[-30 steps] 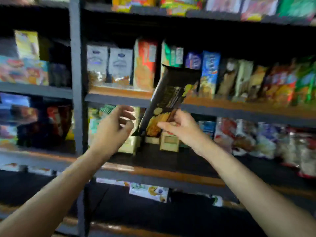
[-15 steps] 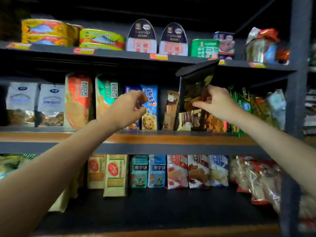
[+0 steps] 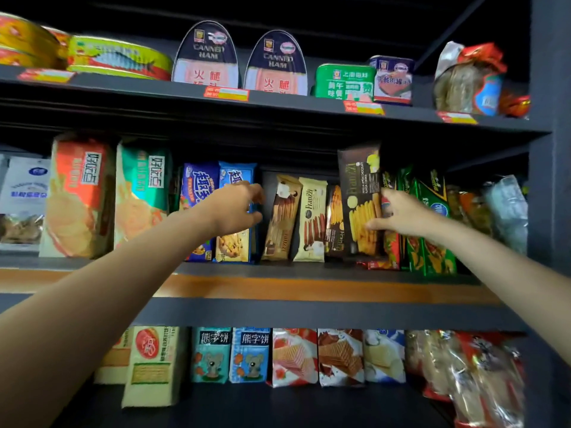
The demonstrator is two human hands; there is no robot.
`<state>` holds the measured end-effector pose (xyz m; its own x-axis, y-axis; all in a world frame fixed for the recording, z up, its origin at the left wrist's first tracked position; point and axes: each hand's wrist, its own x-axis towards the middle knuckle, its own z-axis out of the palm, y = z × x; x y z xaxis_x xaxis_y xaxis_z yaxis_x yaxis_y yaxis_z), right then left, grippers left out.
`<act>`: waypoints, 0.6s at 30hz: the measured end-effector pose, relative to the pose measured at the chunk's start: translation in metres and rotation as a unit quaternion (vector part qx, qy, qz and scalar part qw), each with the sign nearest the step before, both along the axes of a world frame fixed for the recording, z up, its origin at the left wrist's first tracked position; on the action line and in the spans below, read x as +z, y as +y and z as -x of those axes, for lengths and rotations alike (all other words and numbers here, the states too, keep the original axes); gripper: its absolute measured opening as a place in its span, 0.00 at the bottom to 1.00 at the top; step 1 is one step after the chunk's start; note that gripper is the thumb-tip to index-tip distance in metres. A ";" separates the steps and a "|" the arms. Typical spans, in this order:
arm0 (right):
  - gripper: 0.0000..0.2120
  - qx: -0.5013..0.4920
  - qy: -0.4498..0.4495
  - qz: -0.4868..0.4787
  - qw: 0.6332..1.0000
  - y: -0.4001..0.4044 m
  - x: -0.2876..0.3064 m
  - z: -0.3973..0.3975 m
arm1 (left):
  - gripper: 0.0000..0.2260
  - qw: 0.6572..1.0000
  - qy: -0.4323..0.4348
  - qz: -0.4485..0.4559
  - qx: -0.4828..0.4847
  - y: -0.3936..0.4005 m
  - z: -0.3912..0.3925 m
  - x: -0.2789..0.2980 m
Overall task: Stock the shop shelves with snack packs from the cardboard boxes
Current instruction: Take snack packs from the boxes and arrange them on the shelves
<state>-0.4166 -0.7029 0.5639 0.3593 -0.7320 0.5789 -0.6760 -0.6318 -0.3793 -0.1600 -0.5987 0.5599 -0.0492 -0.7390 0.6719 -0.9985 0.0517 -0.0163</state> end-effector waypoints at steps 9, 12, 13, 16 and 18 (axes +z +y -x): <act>0.41 0.012 -0.078 -0.176 0.981 -0.044 -0.004 0.003 | 0.18 0.995 -0.075 -0.060 -0.001 -0.043 0.012 0.016; 0.38 0.001 -0.070 -0.194 0.978 -0.050 0.000 -0.002 | 0.20 0.991 -0.108 -0.084 0.006 -0.057 0.016 0.024; 0.36 -0.012 -0.062 -0.195 0.979 -0.051 0.001 -0.004 | 0.21 0.988 -0.118 -0.094 0.012 -0.062 0.017 0.026; 0.36 -0.056 -0.034 -0.188 0.980 -0.058 0.005 -0.014 | 0.24 0.979 -0.149 -0.131 0.038 -0.075 0.020 0.032; 0.34 -0.071 -0.019 -0.178 0.981 -0.065 0.010 -0.025 | 0.25 0.970 -0.179 -0.155 0.064 -0.086 0.021 0.034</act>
